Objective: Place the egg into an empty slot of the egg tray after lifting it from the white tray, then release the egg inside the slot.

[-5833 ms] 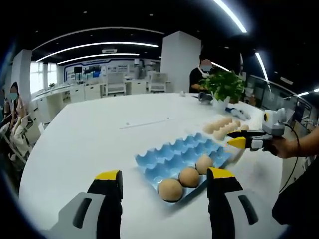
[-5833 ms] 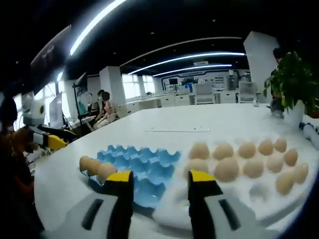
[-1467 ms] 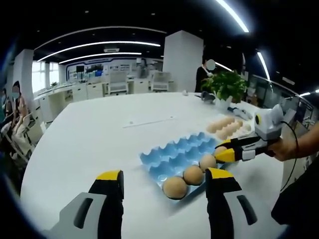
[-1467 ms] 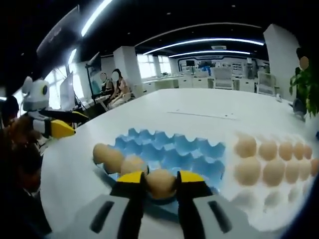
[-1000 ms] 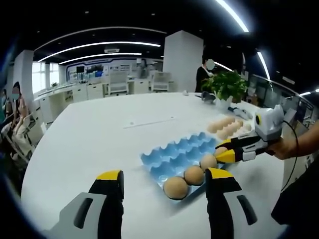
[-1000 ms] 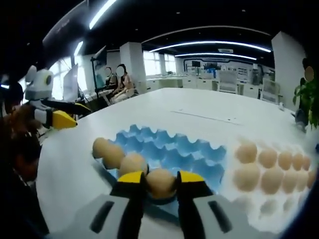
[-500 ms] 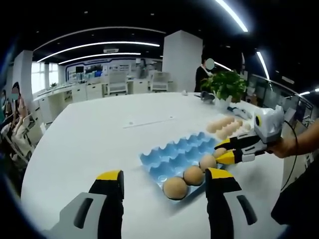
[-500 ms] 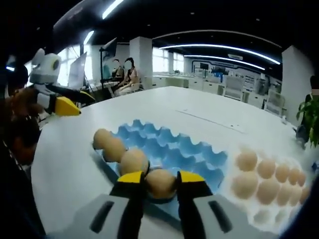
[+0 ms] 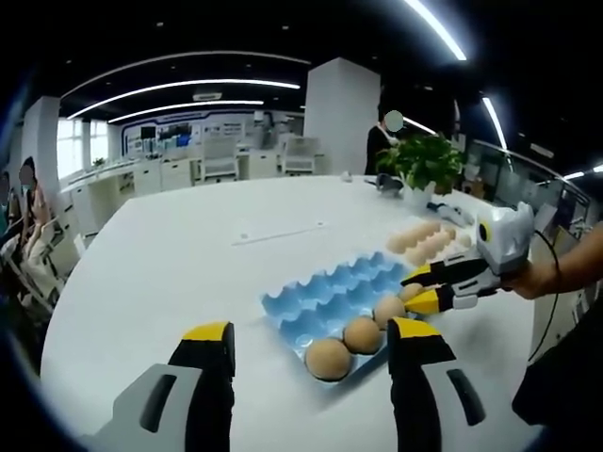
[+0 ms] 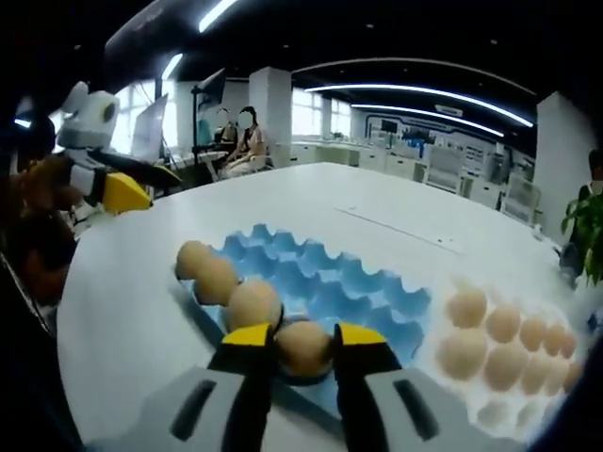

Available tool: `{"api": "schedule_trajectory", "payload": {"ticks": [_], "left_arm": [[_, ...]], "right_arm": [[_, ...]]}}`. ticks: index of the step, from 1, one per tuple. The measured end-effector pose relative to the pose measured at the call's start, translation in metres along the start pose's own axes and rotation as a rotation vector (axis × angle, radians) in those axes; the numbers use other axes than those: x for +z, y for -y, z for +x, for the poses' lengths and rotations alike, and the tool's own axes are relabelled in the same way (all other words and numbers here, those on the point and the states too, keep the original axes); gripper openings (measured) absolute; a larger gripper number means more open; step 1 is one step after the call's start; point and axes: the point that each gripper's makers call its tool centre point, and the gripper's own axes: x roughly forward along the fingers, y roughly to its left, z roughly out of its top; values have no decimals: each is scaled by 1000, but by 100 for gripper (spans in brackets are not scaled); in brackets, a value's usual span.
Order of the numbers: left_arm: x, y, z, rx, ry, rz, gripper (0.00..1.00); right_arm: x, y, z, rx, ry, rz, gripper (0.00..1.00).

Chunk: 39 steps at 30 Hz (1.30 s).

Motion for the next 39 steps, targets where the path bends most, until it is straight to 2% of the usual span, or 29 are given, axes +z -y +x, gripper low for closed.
{"api": "schedule_trajectory", "payload": {"ticks": [8, 10, 13, 15, 17, 20, 23, 24, 26, 27, 28, 30, 39], "left_arm": [[9, 1, -6, -22, -4, 34, 65], [7, -2, -4, -11, -19, 33, 65], [9, -2, -1, 6, -3, 46, 64], [8, -3, -1, 41, -27, 40, 65], [12, -1, -1, 42, 16, 19, 65], [4, 0, 1, 51, -20, 21, 64], [6, 2, 1, 56, 0, 19, 65], [6, 2, 3, 59, 10, 37, 64], [3, -1, 4, 75, -9, 13, 66], [4, 0, 4, 69, 1, 9, 66], [5, 1, 5, 64, 14, 19, 66], [1, 1, 7, 66, 3, 31, 67], [-1, 2, 10, 46, -3, 19, 67]], "right_arm": [[-4, -6, -5, 13, -10, 34, 29], [-6, -6, -5, 12, 2, 102, 30], [-6, -6, -5, 29, 23, 83, 29], [-6, -6, -5, 39, 30, 87, 29], [-4, -8, -4, 49, 32, 88, 30], [-4, -8, -5, 62, 49, 89, 30], [-4, -8, -5, 73, 48, 88, 31], [1, -8, -7, 79, 83, 95, 31], [1, -5, -10, 66, 100, 156, 31], [5, -4, -11, 69, 125, 174, 31], [4, -4, -13, 69, 124, 172, 32], [4, -1, -13, 55, 134, 171, 33], [8, -8, -9, 62, 148, 174, 35]]}}
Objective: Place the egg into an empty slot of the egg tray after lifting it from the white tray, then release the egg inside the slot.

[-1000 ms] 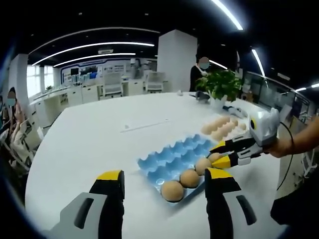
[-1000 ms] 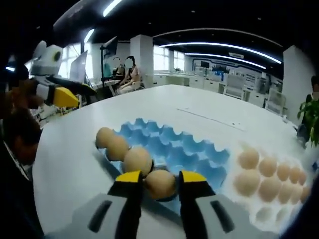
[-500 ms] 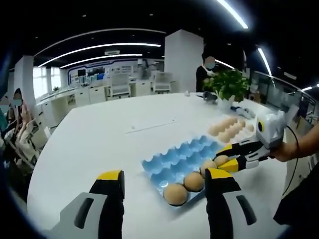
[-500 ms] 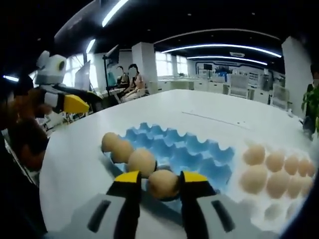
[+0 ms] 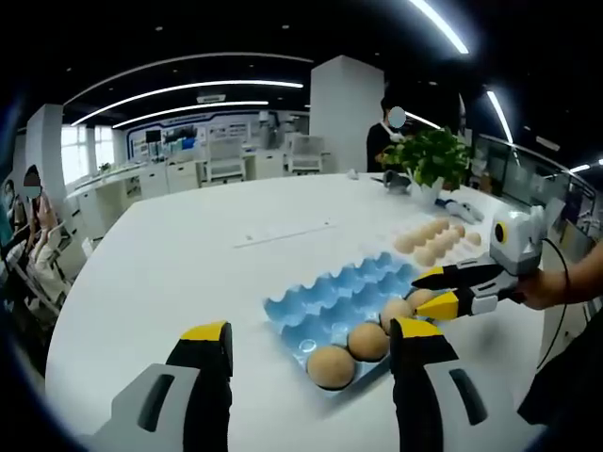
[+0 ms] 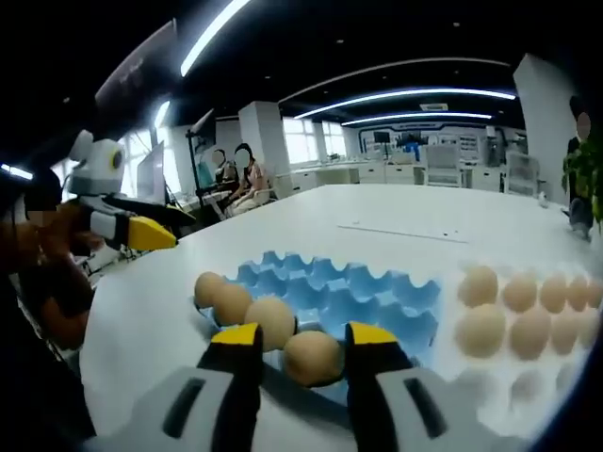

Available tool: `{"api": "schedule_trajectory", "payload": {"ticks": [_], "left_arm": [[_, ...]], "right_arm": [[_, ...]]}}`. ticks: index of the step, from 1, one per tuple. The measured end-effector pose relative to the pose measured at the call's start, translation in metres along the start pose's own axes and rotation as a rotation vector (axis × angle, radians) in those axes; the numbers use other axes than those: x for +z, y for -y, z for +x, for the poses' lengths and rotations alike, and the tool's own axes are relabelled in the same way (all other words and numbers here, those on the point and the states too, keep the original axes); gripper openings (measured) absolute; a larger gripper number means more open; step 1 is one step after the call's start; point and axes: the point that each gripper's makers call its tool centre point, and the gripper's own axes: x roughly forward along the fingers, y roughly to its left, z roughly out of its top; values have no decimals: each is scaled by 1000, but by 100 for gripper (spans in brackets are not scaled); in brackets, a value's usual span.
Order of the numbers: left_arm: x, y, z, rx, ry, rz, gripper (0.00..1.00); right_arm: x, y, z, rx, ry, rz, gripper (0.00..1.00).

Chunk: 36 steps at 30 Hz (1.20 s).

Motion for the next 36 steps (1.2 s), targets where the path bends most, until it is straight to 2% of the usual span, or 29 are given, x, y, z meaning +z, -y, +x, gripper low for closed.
{"api": "schedule_trajectory", "payload": {"ticks": [3, 6, 7, 9, 10, 12, 14, 15, 16, 19, 21, 26, 31, 36], "left_arm": [[1, -2, 1, -2, 0, -2, 67], [0, -1, 3, -10, -5, 1, 66], [-1, 0, 5, -15, -13, 6, 66], [0, 2, 5, -21, -15, 9, 66], [1, 2, 5, -23, -13, 10, 66], [4, 2, 4, -27, -4, 11, 66], [6, 2, 4, -28, 1, 9, 66], [6, 1, 4, -31, 3, 2, 66], [6, 1, 4, -33, 2, -2, 66], [5, 0, 5, -31, -3, 2, 66], [5, 1, 5, -34, 0, -1, 66], [5, 2, 5, -36, -5, 5, 66], [6, 0, 4, -27, 0, 7, 66], [6, 0, 3, -23, -3, 10, 65]], "right_arm": [[2, 4, -2, -27, 4, -22, 34], [1, 19, -12, -77, 16, 19, 34], [3, 29, -19, -109, 31, 15, 35], [0, 50, -33, -185, 13, 7, 36], [8, 58, -39, -208, 56, -1, 35], [13, 84, -60, -278, 73, -11, 31], [18, 94, -69, -291, 104, 27, 33], [22, 105, -80, -305, 119, 72, 35], [22, 109, -84, -318, 121, 67, 36], [14, 141, -105, -410, 87, 42, 36], [10, 160, -120, -467, 92, 82, 36], [-2, 201, -155, -607, 87, 109, 36], [-14, 233, -186, -723, 95, 164, 36], [-16, 257, -206, -805, 73, 128, 36]]}}
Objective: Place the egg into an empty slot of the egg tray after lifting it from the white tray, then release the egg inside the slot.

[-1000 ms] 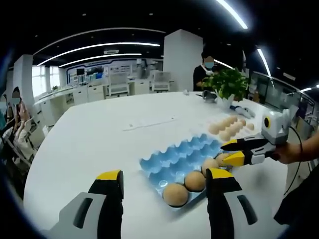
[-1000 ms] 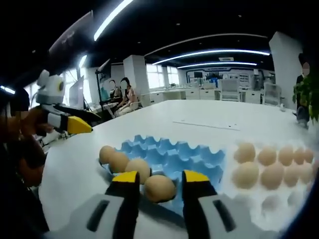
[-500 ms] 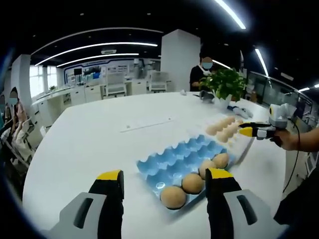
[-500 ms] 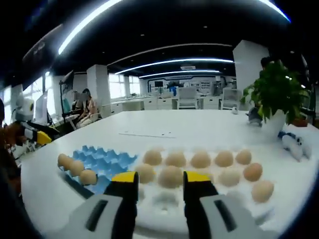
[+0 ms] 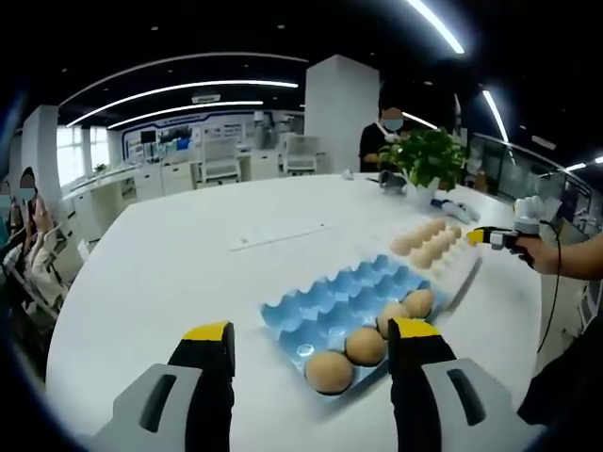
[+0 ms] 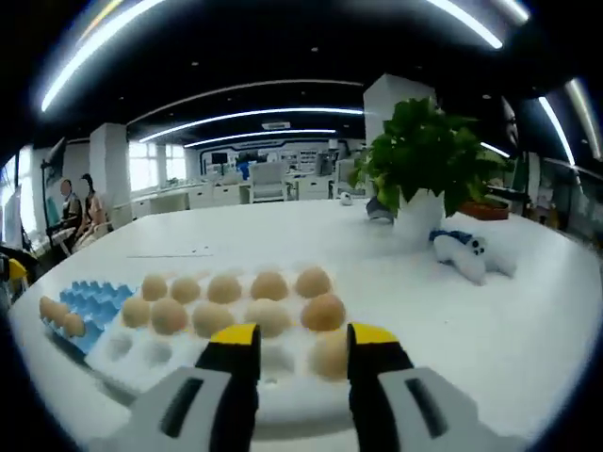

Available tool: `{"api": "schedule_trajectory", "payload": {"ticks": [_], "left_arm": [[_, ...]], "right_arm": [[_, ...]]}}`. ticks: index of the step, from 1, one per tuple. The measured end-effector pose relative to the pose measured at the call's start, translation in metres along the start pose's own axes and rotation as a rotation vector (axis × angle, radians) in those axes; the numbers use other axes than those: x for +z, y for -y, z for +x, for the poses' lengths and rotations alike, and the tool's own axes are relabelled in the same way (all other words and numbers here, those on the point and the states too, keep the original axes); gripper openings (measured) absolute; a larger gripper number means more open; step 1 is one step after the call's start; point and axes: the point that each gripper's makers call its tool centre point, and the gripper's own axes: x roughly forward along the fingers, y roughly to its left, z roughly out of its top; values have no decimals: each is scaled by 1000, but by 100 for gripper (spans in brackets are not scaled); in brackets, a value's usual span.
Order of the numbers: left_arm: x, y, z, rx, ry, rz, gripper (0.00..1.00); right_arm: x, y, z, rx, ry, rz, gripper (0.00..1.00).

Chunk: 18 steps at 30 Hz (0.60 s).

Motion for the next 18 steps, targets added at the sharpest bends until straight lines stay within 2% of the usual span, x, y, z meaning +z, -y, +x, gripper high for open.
{"api": "schedule_trajectory", "payload": {"ticks": [5, 8, 10, 11, 18], "left_arm": [[0, 2, -1, 1, -1, 3, 65], [1, 2, -2, 6, 5, 3, 64], [1, 1, -3, 13, 6, 0, 64], [0, 0, -3, 17, 4, -1, 64], [-2, -5, -4, 33, 5, -10, 64]], "right_arm": [[-12, 16, 11, -24, -53, 9, 35], [-20, 15, 15, -8, -91, 6, 31], [-32, 11, 17, 14, -142, -21, 29], [-26, 13, 17, 8, -104, -32, 29], [-24, 10, 14, 30, -86, -13, 27]]}}
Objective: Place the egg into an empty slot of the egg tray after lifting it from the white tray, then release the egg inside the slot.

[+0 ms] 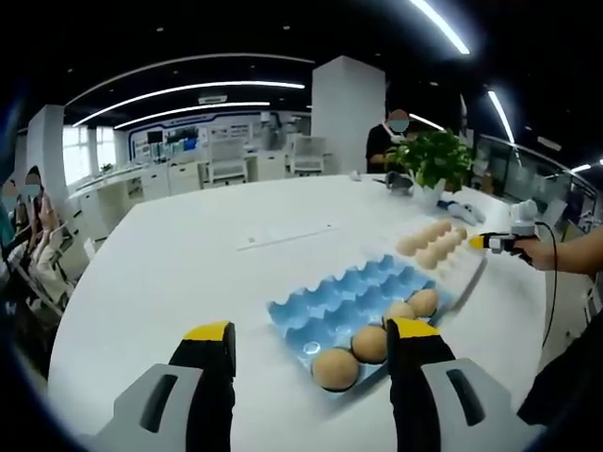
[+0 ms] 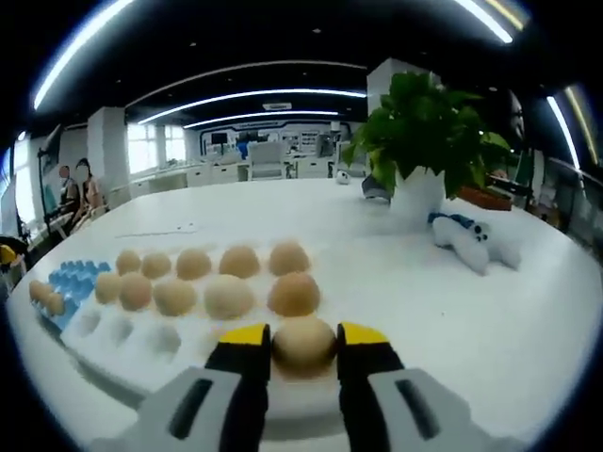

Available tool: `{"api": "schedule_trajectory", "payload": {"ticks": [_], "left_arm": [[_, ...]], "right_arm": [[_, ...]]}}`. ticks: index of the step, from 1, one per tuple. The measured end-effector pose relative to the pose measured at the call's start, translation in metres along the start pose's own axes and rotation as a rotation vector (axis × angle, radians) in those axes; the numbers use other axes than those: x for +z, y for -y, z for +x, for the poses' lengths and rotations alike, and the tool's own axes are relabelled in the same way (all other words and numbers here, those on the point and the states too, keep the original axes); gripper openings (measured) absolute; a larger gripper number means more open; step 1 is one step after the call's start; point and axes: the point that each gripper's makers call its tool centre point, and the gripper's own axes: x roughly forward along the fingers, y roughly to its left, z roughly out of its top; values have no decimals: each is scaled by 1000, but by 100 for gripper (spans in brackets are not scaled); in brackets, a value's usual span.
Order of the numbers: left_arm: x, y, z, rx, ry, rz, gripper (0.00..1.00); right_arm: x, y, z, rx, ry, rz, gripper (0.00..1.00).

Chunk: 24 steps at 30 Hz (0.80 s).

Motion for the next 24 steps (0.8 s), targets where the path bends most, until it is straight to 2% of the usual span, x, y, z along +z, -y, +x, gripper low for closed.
{"api": "schedule_trajectory", "payload": {"ticks": [5, 14, 24], "left_arm": [[-1, 2, 0, -5, -5, 4, 64], [1, 1, 1, 3, 0, 5, 65], [2, 5, 2, 1, 1, 8, 64]], "right_arm": [[3, -4, -5, -10, -5, -3, 27], [13, -3, -13, -22, 31, 12, 27], [20, -2, -20, -1, 56, 49, 27]]}}
